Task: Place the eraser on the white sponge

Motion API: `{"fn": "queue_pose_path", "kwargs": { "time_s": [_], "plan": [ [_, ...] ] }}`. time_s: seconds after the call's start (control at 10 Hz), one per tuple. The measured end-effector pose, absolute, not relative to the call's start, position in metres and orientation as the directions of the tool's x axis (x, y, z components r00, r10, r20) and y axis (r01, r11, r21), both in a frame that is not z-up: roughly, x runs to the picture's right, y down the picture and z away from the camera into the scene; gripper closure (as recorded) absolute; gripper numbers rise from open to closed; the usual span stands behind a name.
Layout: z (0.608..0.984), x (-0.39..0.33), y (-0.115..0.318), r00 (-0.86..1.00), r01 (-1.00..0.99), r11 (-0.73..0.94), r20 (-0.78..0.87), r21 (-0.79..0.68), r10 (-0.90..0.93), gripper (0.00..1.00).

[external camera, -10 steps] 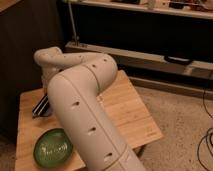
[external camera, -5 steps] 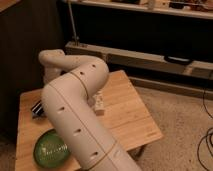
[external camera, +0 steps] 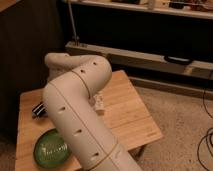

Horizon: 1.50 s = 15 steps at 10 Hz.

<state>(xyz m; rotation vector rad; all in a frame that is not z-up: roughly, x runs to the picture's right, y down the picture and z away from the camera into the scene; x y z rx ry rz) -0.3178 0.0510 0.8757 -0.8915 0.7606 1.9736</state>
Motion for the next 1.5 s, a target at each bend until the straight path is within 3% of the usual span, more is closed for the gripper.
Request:
{"fn": "queue_pose_path", "kwargs": {
  "time_s": [1.5],
  "plan": [
    [0.819, -0.321, 0.030, -0.211, -0.815, -0.575, -0.892, -0.065, 0.399, 0.91]
  ]
}}
